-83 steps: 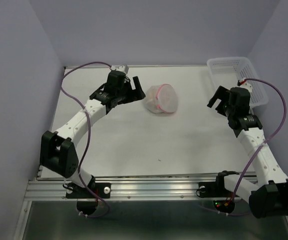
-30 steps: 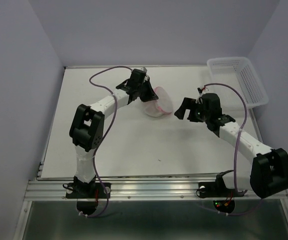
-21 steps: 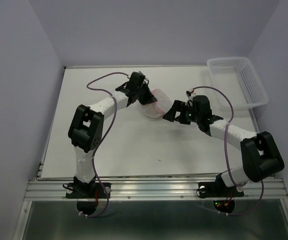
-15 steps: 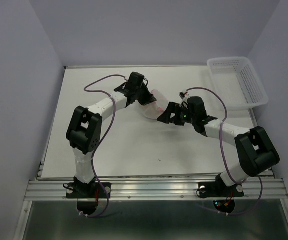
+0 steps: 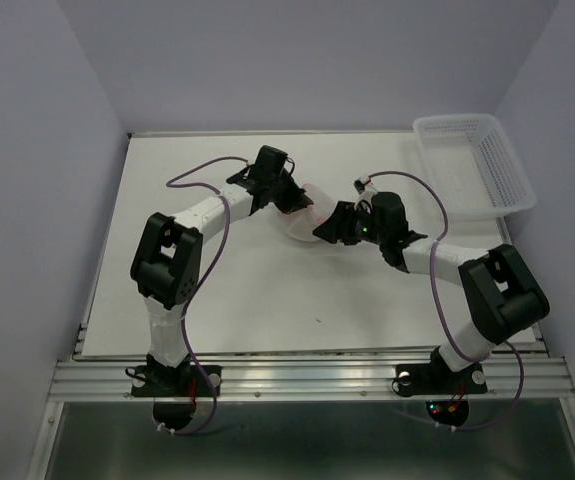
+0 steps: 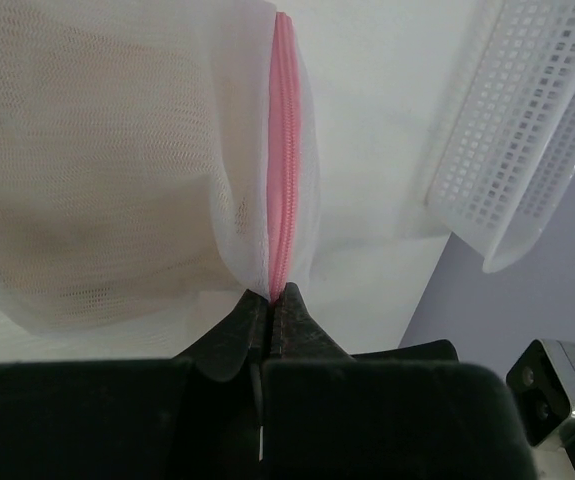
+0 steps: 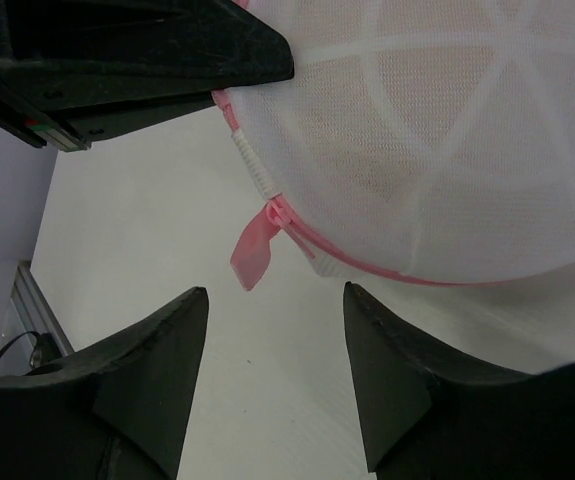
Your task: Unzip the laundry bag and remove the bra
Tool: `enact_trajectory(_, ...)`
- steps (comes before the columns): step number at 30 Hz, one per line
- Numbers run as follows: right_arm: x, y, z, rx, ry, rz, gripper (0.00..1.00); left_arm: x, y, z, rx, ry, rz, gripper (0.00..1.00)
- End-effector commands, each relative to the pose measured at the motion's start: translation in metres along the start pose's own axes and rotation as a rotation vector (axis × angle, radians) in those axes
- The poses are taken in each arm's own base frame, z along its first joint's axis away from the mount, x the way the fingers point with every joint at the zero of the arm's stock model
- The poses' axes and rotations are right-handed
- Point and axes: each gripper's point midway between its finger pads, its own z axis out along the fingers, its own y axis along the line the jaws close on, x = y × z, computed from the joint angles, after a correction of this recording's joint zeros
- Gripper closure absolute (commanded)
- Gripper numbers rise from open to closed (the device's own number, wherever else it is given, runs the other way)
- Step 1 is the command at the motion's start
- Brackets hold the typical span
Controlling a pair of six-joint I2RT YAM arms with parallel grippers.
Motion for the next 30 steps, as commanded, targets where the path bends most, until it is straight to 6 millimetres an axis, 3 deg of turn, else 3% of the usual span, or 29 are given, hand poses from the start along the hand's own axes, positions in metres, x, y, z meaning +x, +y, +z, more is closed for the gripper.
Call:
enact_trajectory(1, -0.022, 0.011, 0.014, -0.046, -0.070, -0.046, 0.42, 0.002, -0.010, -0.013, 0.024, 0.007, -0.012, 1.00)
enact_trajectory(4, -0.022, 0.010, 0.020, -0.057, -0.069, -0.038, 0.48, 0.005, -0.010, -0.011, 0.025, 0.026, -0.011, 1.00)
enact_trajectory(20, -0.048, 0.023, 0.023, -0.100, -0.170, -0.007, 0.55, 0.008, -0.003, -0.011, 0.015, 0.034, -0.025, 1.00)
enact_trajectory(30, -0.048, 0.019, 0.027, -0.075, -0.157, 0.011, 0.70, 0.009, -0.007, -0.012, 0.026, 0.041, -0.016, 1.00)
